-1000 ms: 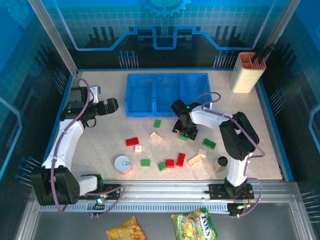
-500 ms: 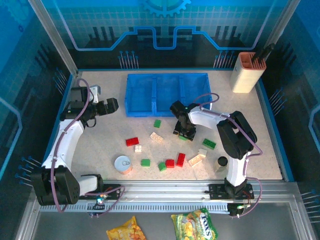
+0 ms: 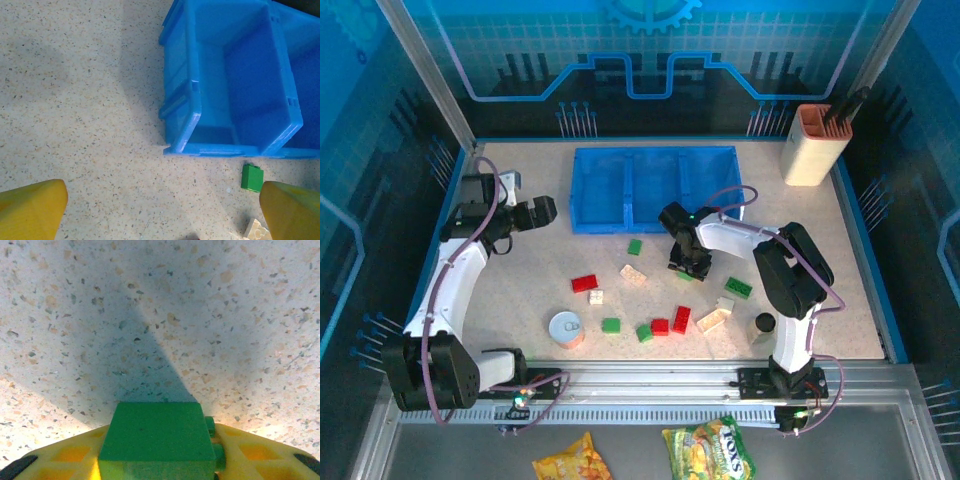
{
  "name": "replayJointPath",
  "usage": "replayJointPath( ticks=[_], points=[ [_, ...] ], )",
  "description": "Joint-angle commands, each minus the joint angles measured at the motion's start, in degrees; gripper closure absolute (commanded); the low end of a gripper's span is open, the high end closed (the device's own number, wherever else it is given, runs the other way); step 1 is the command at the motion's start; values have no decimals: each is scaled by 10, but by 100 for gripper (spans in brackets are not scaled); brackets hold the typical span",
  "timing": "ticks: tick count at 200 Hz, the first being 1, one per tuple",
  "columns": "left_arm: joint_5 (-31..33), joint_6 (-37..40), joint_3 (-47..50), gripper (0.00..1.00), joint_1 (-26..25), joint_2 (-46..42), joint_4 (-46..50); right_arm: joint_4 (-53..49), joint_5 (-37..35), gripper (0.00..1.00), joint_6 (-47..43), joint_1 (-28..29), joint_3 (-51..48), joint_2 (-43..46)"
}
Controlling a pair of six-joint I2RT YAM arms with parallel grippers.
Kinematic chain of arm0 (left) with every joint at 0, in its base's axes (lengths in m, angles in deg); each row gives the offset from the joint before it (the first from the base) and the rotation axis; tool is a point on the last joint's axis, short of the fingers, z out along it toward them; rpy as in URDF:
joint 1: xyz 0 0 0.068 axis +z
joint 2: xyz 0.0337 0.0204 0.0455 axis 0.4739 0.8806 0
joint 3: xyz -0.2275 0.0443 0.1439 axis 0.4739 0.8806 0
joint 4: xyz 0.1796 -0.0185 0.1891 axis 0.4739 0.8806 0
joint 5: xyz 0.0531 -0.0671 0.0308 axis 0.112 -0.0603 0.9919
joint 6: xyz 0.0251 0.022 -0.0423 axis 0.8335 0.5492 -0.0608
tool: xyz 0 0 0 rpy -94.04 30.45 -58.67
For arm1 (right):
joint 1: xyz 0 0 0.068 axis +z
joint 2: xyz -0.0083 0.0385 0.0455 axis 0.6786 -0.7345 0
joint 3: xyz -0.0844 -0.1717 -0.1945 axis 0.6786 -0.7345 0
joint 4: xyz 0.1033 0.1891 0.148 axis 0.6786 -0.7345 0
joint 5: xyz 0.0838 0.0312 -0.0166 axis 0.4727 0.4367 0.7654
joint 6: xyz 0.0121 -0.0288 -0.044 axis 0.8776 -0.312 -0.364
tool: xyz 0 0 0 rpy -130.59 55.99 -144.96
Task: Sort the legos into containers by color
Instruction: Pick up the lego from the center of the table.
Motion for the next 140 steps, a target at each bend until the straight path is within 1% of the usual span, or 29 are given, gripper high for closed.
replayJointPath(
  ticks=[1,44,101,118,140],
  points=[
    [-7,9,3,1,7,-12,6,-28,-15,53,0,10,13,16],
    [-7,9,3,1,7,-12,6,-45,-25,54,-16,15,33,22],
    [-8,10,2,1,7,-13,8,-86,-46,54,-62,25,102,13],
    [-6,10,2,1,8,-13,8,-95,-52,54,-84,25,128,5],
    [-6,10,3,1,8,-14,8,-92,-51,55,-150,25,172,-9]
  ],
)
